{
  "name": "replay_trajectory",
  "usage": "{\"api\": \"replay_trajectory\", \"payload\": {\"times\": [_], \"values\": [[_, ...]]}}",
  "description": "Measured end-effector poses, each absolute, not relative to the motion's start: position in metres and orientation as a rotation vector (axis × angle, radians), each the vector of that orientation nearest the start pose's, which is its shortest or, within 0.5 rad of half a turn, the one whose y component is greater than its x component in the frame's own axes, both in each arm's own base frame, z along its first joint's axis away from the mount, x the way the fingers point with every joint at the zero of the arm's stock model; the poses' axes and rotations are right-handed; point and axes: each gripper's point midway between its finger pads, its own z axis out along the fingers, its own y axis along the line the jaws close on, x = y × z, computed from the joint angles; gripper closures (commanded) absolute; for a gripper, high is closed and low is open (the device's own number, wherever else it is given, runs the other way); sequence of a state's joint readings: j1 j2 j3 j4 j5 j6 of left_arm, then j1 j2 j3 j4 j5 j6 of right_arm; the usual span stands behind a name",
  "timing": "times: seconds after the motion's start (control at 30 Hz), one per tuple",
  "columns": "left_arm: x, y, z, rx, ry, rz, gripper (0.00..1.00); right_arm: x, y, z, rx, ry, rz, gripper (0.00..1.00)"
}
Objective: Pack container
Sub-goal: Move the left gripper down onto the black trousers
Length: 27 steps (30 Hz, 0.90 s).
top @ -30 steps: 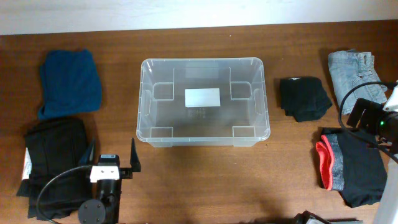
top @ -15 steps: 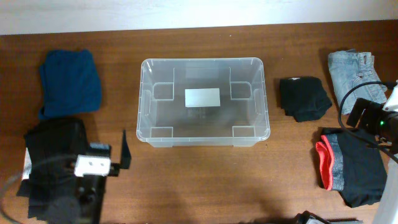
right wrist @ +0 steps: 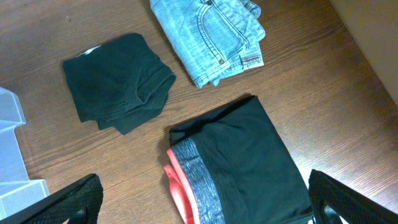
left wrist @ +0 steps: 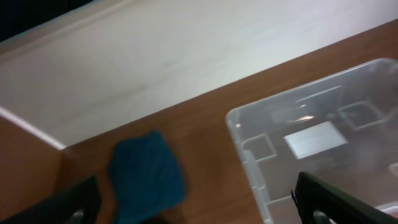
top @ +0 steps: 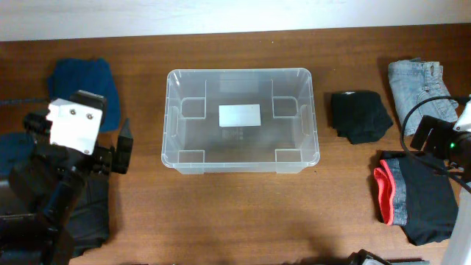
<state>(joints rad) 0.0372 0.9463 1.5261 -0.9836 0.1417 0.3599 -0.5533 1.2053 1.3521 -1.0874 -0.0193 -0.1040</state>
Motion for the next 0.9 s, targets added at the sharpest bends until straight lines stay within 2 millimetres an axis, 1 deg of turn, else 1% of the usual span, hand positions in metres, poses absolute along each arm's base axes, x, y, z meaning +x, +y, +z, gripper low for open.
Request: {"api": "replay_trajectory", "payload": {"times": [0.07,0.13,0.2,0.23,0.37,0.47,0.57,0.7,0.8,0.9], "values": [[0.262,-0.017,0.418,0.416,1.922,0.107,0.01,0.261,-0.157,0.257,0.556,2.466,-0.241,0.02],[0.263,-0.011,0.418,0.375,1.932,0.131,0.01,0.261,-0.157,0.257,0.556,2.467,-0.241,0.02],[0.263,0.007,0.416,0.260,1.967,0.193,0.01,0.261,-0.157,0.257,0.555,2.466,-0.242,0.02],[0.262,0.018,0.412,0.184,1.996,0.237,0.00,0.261,-0.157,0.257,0.556,2.466,-0.241,0.02],[0.260,0.061,0.390,-0.114,2.107,0.403,0.01,0.261,-0.157,0.257,0.556,2.466,-0.241,0.02],[0.265,0.086,0.364,-0.273,2.210,0.543,0.01,0.261,-0.157,0.257,0.555,2.466,-0.241,0.02],[0.278,0.103,0.333,-0.353,2.330,0.667,0.01,0.261,-0.157,0.257,0.555,2.466,-0.241,0.02],[0.299,0.113,0.284,-0.362,2.513,0.791,0.01,0.261,-0.157,0.257,0.556,2.466,-0.241,0.02],[0.310,0.116,0.261,-0.339,2.589,0.845,0.01,0.261,-0.157,0.257,0.555,2.466,-0.241,0.02],[0.316,0.119,0.248,-0.303,2.638,0.888,0.01,0.261,-0.157,0.257,0.555,2.466,-0.241,0.02]]}}
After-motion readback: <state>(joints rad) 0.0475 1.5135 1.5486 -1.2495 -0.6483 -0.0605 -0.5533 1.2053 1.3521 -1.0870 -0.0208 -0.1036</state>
